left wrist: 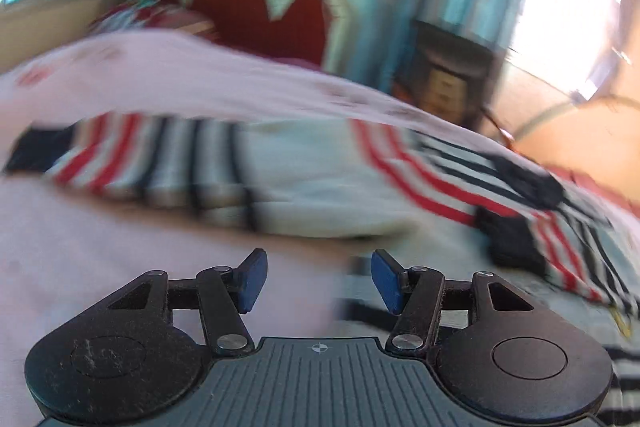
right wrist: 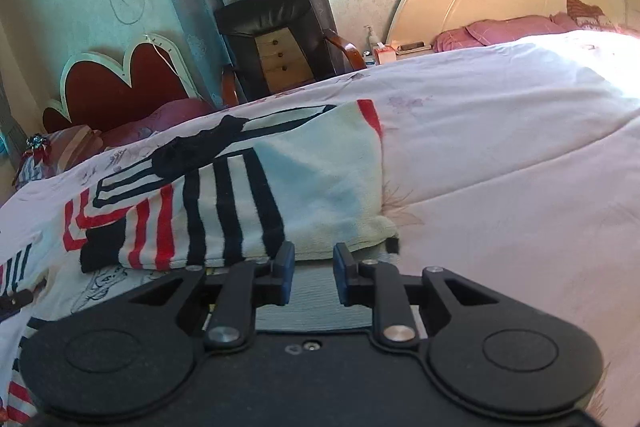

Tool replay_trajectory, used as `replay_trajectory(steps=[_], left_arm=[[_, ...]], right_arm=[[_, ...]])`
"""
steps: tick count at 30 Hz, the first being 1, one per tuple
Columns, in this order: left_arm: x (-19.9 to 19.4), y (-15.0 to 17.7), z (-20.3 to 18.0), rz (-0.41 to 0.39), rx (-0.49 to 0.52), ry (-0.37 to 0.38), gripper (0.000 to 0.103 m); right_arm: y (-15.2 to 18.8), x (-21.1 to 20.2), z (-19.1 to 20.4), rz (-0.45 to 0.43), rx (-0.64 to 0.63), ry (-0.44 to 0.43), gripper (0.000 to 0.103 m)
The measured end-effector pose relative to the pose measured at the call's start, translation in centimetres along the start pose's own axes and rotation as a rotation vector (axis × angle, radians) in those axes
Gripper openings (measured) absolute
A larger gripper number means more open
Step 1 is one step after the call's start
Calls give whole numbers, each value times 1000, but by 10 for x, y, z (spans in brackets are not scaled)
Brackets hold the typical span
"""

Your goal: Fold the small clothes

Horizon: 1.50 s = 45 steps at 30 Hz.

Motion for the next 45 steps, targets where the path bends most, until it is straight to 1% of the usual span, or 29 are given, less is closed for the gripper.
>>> replay_trajectory(steps=[2,3,5,7,9,11,14,15,16,18,19,21,23,25,26,27,29,31,33,35,38,41,43,44,45], left_arm=[[0,-8,55,-18,-177,-33,58],[-1,-12,77,-34,-248,-44,58],[1,-18,122,-61,-398,-46,58],[5,-23,152,-78,-492,-32,58],[11,-27,175,-89,-545,-21,58],[19,-30,193,-99,-610,16,57],[33,-36,209,-112,-664,40,57],[38,-39,212,-113,-681,46,54],[45,-43,217,-110,-688,41,49],[54,-49,228,-96,-691,8,23],[59,-51,233,-90,-699,0,17],[68,-55,238,-101,-711,19,8],[70,-62,231,-123,-648,20,6],[56,-76,208,-193,-530,55,6],[47,-86,184,-222,-423,84,6],[42,-92,160,-227,-331,112,6],[37,-98,100,-207,-158,197,6],[40,-92,37,-162,-38,274,6],[48,-80,-18,-107,55,346,6],[60,-64,-74,-50,149,384,6],[74,-47,-135,0,229,419,6],[82,-36,-193,27,329,440,6],[86,-28,-221,48,383,448,6],[78,-13,-232,59,412,446,6],[83,-9,-243,70,435,435,6]], right_arm=[[3,4,17,13,12,-16,23],[5,6,25,21,15,-27,23],[8,9,42,35,28,-44,23],[8,12,54,44,55,-56,24],[7,14,62,46,99,-58,24],[4,16,67,44,133,-54,24],[0,18,77,41,161,-36,26],[-1,18,80,42,168,-32,26],[-2,19,83,41,173,-29,26],[-3,20,89,38,173,-22,27],[-3,20,92,37,168,-21,27],[-3,19,96,37,159,-17,28],[-2,18,97,39,154,-16,28],[-1,16,96,36,145,-9,28],[-1,15,94,33,142,-3,29],[-1,14,92,27,140,3,29],[0,12,87,20,136,14,29],[1,12,81,18,143,20,29],[3,12,75,16,161,21,29],[4,9,69,10,179,21,29],[4,6,60,4,187,25,29],[-2,5,46,-6,207,17,29],[-6,5,39,-16,219,13,30],[-8,5,35,-20,226,9,30],[-9,5,32,-22,233,6,31]])
Point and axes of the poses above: each gripper's, at about its wrist camera, not at the fingertips, and x roughly the way its jaws point, z to its left, y to its underside, the point moved 5 cm from there along x, roughly the way its jaws point, and after that the axes turned 1 degree about z, right-handed, at the moved point
